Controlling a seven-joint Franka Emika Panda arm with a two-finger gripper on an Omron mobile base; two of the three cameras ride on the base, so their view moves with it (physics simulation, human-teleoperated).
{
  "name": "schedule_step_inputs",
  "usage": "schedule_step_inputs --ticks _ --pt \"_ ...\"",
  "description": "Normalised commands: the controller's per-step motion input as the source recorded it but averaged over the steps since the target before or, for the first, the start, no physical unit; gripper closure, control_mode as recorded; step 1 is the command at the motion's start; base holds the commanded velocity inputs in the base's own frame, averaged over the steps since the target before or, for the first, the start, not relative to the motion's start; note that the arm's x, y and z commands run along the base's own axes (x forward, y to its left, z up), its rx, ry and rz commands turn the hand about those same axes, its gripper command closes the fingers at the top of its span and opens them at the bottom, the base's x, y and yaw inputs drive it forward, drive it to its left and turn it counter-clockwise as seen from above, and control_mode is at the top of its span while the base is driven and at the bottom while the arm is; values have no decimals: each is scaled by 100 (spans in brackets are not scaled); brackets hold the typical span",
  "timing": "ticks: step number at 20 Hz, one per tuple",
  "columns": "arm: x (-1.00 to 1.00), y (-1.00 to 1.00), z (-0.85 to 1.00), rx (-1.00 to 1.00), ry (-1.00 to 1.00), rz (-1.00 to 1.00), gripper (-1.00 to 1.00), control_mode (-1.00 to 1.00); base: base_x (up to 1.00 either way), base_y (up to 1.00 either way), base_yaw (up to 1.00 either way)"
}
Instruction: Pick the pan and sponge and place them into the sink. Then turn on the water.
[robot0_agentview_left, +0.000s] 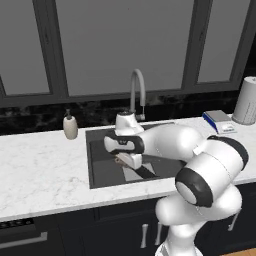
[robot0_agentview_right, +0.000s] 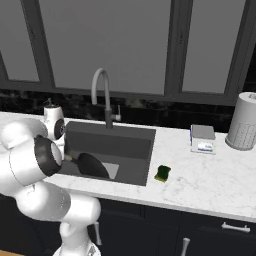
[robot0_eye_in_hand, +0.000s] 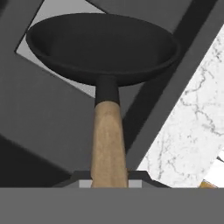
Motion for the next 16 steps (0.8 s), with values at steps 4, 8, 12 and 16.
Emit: schedule_step_inputs --ticks 4,8,12,16 --pt "68 -39 4 -7 9 -33 100 -100 0 0 0" --pt "65 -14 0 -14 6 -33 100 -100 0 0 0" --pt "69 9 -2 -15 1 -17 100 -100 0 0 0" --pt "47 2 -34 -11 0 0 100 -100 0 0 0"
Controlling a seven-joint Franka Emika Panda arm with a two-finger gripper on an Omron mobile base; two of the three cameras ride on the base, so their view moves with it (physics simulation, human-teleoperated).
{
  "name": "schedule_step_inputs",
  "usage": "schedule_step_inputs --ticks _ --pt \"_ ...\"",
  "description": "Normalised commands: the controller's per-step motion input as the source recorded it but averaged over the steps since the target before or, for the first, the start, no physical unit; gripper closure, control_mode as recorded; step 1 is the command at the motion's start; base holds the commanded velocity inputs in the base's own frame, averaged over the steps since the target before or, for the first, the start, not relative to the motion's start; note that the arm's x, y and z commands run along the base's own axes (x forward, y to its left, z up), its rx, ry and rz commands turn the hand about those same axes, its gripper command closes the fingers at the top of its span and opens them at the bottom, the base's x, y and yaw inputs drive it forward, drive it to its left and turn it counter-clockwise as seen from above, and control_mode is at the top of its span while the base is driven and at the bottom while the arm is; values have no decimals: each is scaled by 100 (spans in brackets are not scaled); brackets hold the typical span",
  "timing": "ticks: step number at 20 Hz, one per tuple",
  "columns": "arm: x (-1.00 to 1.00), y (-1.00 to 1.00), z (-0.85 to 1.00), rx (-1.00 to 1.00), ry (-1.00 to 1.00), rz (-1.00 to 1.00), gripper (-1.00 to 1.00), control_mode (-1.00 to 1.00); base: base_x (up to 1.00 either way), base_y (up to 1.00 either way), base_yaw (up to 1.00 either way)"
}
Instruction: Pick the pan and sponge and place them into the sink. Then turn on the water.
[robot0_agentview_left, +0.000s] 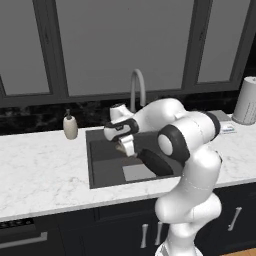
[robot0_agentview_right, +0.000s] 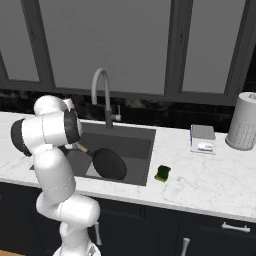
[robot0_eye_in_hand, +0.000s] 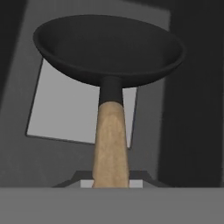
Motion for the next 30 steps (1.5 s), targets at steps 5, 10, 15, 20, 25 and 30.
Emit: schedule_step_inputs --ticks 5,10,15,20,25,30 --pt "29 3 -56 -12 0 0 100 -100 0 0 0" --pt "20 15 -64 -7 0 0 100 -100 0 0 0" --pt "17 19 -55 -3 0 0 100 -100 0 0 0" --pt "36 6 -34 0 0 0 100 -100 0 0 0" --pt "46 4 -39 0 0 0 100 -100 0 0 0" --pt "15 7 -54 0 0 0 100 -100 0 0 0"
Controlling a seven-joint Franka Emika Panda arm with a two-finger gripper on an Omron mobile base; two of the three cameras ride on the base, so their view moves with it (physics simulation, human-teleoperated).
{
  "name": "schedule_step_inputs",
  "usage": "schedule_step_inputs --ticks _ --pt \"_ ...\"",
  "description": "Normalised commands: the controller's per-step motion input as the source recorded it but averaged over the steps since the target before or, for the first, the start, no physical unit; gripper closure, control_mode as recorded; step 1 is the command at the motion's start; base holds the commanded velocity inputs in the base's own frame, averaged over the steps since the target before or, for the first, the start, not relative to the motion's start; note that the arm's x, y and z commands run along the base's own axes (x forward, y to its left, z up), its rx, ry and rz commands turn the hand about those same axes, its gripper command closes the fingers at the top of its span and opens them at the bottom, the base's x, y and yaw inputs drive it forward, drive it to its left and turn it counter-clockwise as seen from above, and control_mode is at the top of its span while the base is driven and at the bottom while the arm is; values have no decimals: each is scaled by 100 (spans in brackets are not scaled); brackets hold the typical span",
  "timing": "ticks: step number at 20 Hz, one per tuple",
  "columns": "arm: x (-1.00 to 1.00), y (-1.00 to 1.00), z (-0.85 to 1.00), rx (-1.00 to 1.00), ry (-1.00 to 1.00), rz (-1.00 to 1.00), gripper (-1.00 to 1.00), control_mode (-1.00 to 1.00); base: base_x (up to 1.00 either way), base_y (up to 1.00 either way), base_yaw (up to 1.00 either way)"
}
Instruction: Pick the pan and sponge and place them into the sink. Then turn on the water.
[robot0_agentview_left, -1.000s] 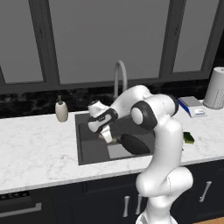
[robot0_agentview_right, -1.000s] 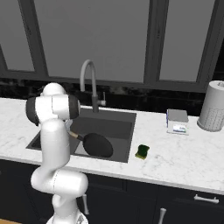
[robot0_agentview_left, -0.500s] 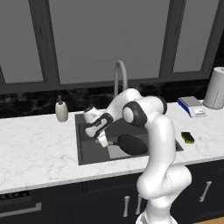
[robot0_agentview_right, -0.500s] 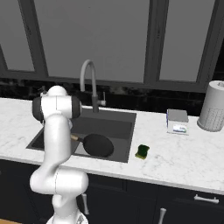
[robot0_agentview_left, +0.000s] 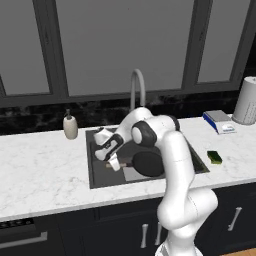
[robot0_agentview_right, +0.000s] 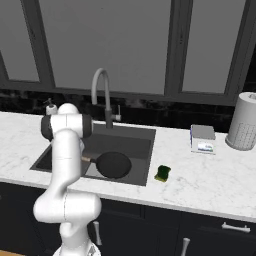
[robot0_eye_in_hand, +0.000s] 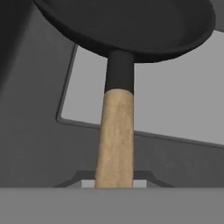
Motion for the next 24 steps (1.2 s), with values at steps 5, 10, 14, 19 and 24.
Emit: schedule_step_inputs --ticks 5,10,14,19,24 --pt "0 2 -48 0 0 0 -100 -100 0 0 0" --pt "2 0 1 0 0 0 -100 -100 0 0 0" --pt "-4 0 52 0 0 0 -100 -100 0 0 0" --pt "-39 0 93 0 0 0 -100 -100 0 0 0" --pt "-84 -8 99 0 0 0 -100 -100 0 0 0"
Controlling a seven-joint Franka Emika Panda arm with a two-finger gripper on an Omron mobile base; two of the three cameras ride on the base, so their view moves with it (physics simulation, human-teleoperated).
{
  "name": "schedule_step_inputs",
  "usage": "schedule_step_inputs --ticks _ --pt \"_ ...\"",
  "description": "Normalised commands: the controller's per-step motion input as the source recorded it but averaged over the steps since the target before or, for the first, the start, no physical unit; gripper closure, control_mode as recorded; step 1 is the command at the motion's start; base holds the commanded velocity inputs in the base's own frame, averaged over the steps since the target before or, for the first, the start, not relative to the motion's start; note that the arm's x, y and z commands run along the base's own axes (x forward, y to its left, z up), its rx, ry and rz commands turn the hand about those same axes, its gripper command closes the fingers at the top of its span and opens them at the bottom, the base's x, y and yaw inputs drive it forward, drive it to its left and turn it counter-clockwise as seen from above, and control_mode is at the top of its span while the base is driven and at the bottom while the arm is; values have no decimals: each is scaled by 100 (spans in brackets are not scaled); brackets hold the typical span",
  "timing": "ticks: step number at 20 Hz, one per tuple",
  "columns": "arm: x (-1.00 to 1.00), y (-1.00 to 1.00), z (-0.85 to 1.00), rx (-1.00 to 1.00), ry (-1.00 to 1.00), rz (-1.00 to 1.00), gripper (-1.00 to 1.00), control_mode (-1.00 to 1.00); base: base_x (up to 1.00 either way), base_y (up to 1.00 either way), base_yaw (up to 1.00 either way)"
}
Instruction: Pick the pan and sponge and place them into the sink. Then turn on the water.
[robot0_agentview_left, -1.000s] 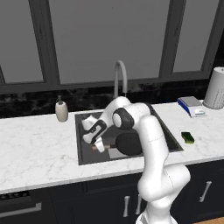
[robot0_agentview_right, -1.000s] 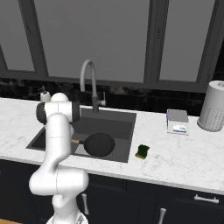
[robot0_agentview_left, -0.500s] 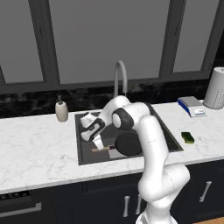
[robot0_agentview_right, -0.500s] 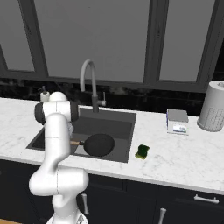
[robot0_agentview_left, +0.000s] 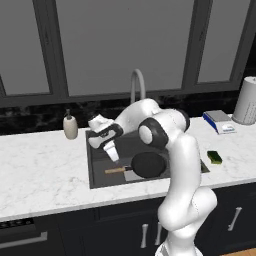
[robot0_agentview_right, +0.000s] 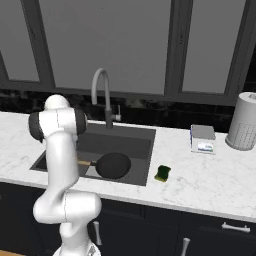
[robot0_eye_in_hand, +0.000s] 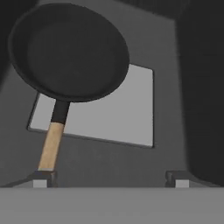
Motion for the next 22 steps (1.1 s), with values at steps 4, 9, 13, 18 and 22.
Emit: schedule_step_inputs --ticks 4,9,13,18,22 --pt "-88 -44 85 0 0 0 -100 -100 0 0 0" --pt "-86 -61 75 0 0 5 -100 -100 0 0 0" --pt "-85 -65 75 0 0 14 -100 -100 0 0 0" --pt "-84 -66 72 0 -1 13 -100 -100 0 0 0" --pt "-63 -92 73 1 0 16 -100 -100 0 0 0"
